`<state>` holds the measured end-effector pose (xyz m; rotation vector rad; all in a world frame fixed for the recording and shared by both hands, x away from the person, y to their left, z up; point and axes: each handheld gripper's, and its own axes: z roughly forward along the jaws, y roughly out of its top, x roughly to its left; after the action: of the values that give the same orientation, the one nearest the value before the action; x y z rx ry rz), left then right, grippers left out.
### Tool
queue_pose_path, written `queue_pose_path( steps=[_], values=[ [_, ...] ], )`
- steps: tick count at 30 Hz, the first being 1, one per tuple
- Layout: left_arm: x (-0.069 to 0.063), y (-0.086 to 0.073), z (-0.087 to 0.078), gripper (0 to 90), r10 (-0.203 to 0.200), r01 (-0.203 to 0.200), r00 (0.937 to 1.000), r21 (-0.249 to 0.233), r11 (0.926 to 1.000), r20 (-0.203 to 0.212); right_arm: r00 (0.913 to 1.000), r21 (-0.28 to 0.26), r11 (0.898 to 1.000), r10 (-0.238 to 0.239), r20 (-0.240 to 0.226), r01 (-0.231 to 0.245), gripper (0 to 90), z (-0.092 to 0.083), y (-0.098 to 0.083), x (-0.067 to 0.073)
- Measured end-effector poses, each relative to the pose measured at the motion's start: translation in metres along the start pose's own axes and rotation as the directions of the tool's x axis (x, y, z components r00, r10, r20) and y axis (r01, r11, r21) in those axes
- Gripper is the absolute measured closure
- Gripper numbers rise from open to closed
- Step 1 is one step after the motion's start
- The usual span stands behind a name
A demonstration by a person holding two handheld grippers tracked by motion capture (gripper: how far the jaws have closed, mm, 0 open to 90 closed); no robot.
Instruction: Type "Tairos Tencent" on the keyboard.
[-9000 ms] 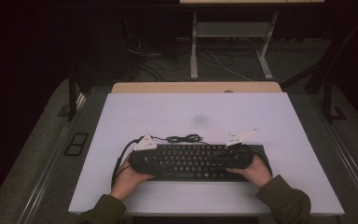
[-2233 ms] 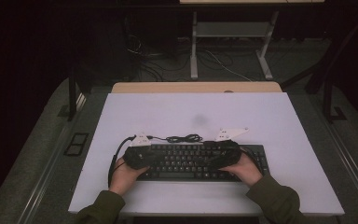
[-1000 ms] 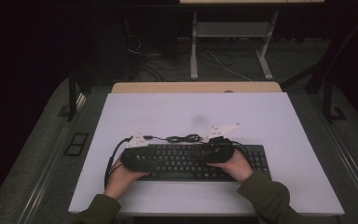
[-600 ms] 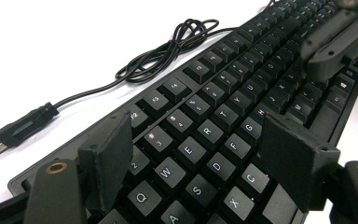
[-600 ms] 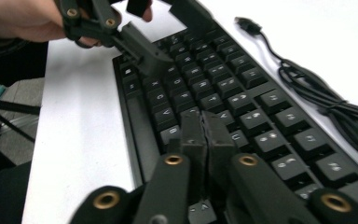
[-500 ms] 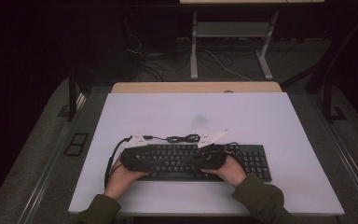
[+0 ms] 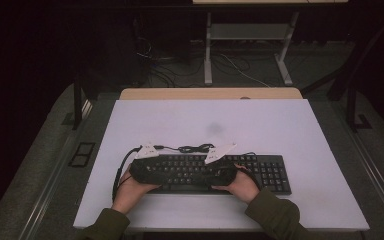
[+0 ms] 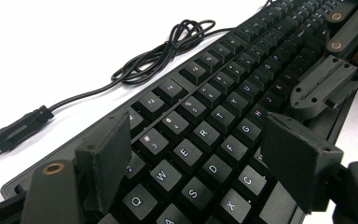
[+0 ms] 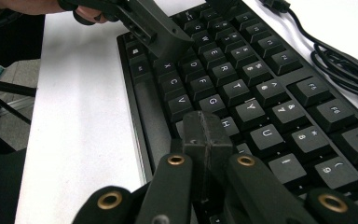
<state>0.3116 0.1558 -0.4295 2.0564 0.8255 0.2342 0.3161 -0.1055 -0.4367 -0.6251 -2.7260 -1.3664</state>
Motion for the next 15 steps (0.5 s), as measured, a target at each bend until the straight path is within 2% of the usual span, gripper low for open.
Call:
queue_pose_path(
  steps=[15],
  values=[
    [0.0003, -0.0003, 0.0004, 23.3, 0.002, -0.002, 1.0, -0.001, 1.0, -0.002, 1.0, 0.019, 1.0, -0.001, 0.007, 0.001, 89.3, 0.0037, -0.0012, 0.0006]
  ],
)
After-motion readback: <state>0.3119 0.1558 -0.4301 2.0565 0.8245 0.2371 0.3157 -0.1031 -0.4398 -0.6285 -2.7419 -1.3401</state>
